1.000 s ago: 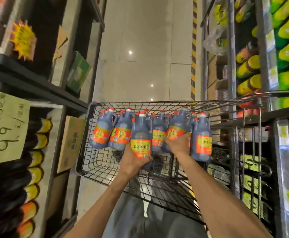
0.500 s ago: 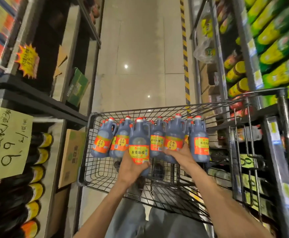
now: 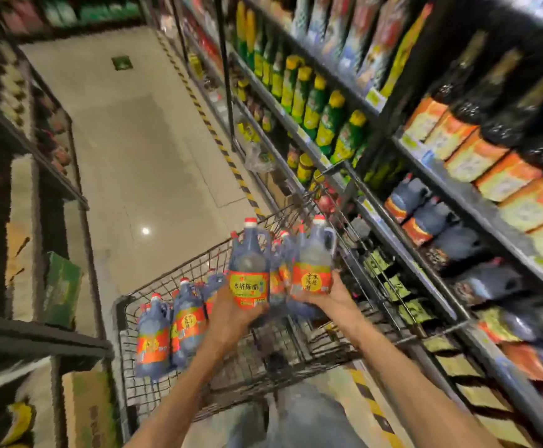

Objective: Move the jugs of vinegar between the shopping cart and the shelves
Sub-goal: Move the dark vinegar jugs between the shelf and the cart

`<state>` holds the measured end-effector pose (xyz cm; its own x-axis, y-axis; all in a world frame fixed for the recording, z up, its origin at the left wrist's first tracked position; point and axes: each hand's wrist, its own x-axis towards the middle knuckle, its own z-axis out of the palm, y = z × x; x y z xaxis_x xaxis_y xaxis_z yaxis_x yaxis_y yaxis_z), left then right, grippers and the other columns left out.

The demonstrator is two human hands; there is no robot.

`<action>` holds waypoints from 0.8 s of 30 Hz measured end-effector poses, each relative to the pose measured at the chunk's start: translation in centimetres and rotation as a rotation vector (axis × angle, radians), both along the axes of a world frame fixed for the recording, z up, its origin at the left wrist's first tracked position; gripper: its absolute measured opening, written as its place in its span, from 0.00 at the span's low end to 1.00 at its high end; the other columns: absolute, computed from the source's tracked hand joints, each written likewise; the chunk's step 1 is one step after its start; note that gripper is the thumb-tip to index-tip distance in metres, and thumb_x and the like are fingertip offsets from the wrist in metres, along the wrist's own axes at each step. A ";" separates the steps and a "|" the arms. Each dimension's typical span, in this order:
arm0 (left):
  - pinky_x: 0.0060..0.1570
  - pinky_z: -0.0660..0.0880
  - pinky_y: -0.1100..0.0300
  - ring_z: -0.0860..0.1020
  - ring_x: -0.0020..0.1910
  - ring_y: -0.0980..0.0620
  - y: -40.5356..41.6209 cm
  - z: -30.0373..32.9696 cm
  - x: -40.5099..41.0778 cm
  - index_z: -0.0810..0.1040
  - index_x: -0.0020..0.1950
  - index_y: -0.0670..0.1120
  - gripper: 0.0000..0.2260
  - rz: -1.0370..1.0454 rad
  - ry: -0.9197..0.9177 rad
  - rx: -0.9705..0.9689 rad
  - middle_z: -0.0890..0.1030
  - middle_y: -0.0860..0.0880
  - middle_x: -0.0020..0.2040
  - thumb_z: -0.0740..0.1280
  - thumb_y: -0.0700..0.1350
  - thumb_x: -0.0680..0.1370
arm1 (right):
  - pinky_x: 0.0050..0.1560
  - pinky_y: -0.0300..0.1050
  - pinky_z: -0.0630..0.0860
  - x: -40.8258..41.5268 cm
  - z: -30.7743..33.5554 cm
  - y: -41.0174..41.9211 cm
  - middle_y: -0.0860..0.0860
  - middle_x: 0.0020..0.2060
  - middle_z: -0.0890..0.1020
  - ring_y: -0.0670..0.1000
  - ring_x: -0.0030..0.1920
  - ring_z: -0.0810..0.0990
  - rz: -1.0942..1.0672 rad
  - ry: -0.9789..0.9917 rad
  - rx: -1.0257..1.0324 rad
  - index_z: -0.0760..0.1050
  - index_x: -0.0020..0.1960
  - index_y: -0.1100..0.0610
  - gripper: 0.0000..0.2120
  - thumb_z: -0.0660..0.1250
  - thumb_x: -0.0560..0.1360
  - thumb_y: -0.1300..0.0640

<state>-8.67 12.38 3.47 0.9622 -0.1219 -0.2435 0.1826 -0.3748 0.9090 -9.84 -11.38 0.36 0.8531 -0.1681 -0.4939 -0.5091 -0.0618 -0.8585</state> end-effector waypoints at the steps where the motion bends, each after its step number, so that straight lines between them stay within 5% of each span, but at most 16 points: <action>1: 0.43 0.81 0.56 0.83 0.42 0.58 -0.4 0.6 -0.2 0.81 0.46 0.56 0.12 -0.027 -0.018 -0.022 0.85 0.56 0.42 0.77 0.49 0.66 | 0.50 0.39 0.81 -1.1 1.0 -0.4 0.47 0.52 0.85 0.46 0.50 0.85 -0.038 -0.027 -0.005 0.74 0.60 0.49 0.30 0.85 0.64 0.59; 7: 0.46 0.82 0.45 0.84 0.42 0.51 -4.4 2.4 -1.9 0.78 0.51 0.49 0.16 -0.218 -0.075 -0.038 0.85 0.50 0.43 0.79 0.41 0.68 | 0.51 0.42 0.81 -8.1 5.8 -3.9 0.52 0.59 0.83 0.49 0.55 0.84 -0.222 -0.098 -0.023 0.68 0.69 0.52 0.38 0.84 0.66 0.56; 12: 0.49 0.81 0.42 0.85 0.46 0.48 -10.5 4.5 -4.3 0.77 0.58 0.47 0.27 -0.406 -0.075 -0.063 0.86 0.48 0.48 0.80 0.52 0.64 | 0.58 0.50 0.81 -15.7 9.2 -8.2 0.47 0.59 0.81 0.48 0.56 0.83 -0.383 -0.169 -0.047 0.65 0.71 0.47 0.41 0.84 0.65 0.51; 18: 0.42 0.80 0.60 0.84 0.41 0.56 -20.0 8.0 -10.4 0.75 0.52 0.51 0.24 -0.556 -0.116 -0.119 0.85 0.56 0.42 0.81 0.50 0.61 | 0.63 0.56 0.80 -25.3 11.6 -14.1 0.50 0.60 0.84 0.52 0.59 0.84 -0.594 -0.292 0.038 0.67 0.73 0.50 0.49 0.86 0.57 0.44; 24: 0.51 0.81 0.51 0.84 0.47 0.56 -29.7 9.8 -18.3 0.74 0.60 0.55 0.31 -0.725 -0.103 -0.146 0.85 0.55 0.48 0.82 0.52 0.61 | 0.60 0.53 0.79 -35.0 13.2 -20.6 0.51 0.60 0.85 0.53 0.60 0.84 -0.794 -0.376 0.110 0.69 0.72 0.51 0.50 0.86 0.55 0.40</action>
